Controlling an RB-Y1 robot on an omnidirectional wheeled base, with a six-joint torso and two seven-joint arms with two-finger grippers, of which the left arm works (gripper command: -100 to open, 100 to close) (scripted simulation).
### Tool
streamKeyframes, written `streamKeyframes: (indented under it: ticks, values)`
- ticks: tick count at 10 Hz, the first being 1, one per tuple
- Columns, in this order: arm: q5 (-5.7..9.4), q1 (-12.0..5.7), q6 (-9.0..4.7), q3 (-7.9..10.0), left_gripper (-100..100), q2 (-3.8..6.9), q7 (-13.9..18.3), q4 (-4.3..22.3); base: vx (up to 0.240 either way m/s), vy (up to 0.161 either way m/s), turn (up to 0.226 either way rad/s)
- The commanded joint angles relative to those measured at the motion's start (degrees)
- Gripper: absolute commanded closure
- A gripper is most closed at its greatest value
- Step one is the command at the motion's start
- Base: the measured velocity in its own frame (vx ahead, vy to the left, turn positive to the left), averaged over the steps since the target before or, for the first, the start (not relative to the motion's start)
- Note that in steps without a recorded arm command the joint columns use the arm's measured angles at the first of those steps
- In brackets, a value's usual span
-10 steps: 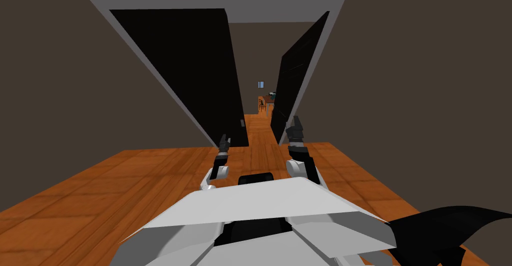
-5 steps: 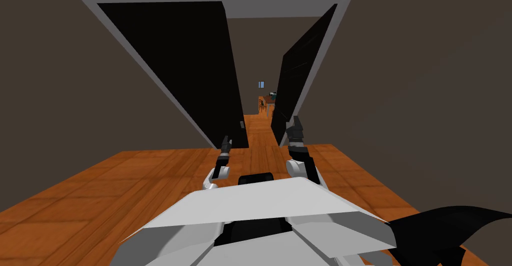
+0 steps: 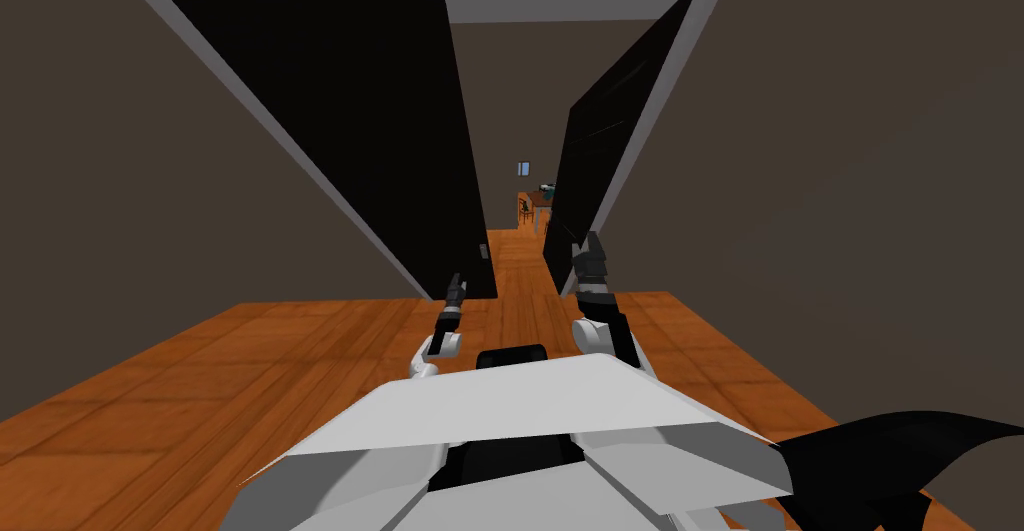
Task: Push the door open
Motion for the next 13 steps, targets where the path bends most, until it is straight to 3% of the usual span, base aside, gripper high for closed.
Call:
streamKeyframes:
  ticks: [1,13]
  values:
    - [-0.03,-0.85,-0.34,-0.06,-100,0.27,0.09,2.15,0.101,-0.014,0.011]
    - [-0.57,-6.88,-3.04,-0.72,-100,0.11,-0.45,17.69,0.108,-0.012,0.010]
